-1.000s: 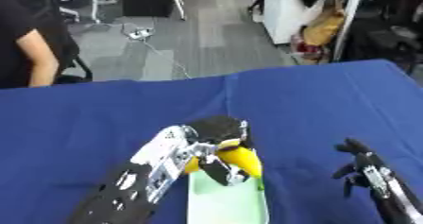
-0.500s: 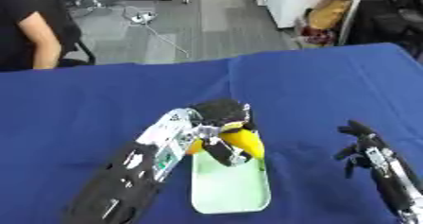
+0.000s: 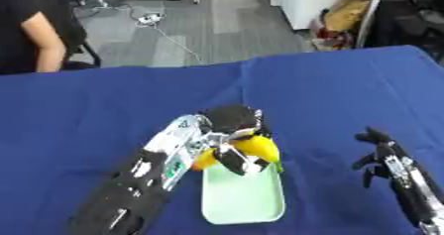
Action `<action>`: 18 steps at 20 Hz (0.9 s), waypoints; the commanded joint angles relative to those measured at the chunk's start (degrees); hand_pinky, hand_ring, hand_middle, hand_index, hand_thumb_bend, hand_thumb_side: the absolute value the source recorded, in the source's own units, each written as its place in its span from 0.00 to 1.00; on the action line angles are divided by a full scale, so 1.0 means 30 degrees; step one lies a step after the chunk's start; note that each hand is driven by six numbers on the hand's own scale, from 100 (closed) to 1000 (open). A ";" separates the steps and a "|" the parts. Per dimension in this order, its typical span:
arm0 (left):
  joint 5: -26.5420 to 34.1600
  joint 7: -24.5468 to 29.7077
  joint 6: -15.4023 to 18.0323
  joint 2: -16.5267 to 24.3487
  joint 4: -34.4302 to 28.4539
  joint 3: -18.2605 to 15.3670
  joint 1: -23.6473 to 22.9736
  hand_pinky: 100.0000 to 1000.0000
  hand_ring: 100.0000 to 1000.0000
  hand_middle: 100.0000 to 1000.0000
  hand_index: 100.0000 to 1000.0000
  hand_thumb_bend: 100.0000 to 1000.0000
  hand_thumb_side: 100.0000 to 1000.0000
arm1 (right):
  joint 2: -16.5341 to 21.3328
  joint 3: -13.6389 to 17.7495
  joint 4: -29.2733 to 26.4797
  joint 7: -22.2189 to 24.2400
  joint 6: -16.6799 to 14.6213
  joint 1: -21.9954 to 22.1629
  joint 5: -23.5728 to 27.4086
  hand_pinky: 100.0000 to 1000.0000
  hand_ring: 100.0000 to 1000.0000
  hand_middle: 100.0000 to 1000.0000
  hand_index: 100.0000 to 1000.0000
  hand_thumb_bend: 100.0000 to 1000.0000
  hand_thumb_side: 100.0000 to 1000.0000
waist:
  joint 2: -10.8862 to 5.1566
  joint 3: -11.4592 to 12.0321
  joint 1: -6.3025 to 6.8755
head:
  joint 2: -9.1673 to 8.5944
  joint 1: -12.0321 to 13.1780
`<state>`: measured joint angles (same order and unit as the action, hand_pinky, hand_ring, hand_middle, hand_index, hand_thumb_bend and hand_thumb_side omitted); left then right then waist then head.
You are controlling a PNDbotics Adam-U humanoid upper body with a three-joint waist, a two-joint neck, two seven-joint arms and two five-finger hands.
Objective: Pick up objects on the table and place them in the box.
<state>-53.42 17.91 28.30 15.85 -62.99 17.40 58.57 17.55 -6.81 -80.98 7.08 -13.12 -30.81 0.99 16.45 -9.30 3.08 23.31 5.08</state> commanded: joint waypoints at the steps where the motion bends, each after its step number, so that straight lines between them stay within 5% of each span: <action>1: 0.0008 -0.0023 0.0342 0.0025 -0.0124 -0.0160 0.0323 0.57 0.65 0.71 0.74 0.00 0.58 | 0.0041 0.0025 -0.0191 0.0018 -0.0022 -0.0144 -0.0049 0.23 0.50 0.81 0.96 0.00 0.89 | -0.0303 -0.0048 -0.0128 | -0.0258 0.0164; 18: 0.0220 -0.0222 0.0631 -0.0011 -0.0211 -0.0131 0.0244 0.62 0.70 0.75 0.75 0.00 0.57 | 0.0014 0.0018 -0.0188 -0.0006 -0.0022 -0.0125 -0.0038 0.23 0.50 0.81 0.96 0.00 0.89 | -0.0316 0.0029 -0.0179 | -0.0398 0.0112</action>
<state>-53.23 17.38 30.01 15.67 -62.68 17.40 58.56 17.13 -6.95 -80.98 7.07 -13.12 -30.81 0.99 16.53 -9.25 2.93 22.84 5.08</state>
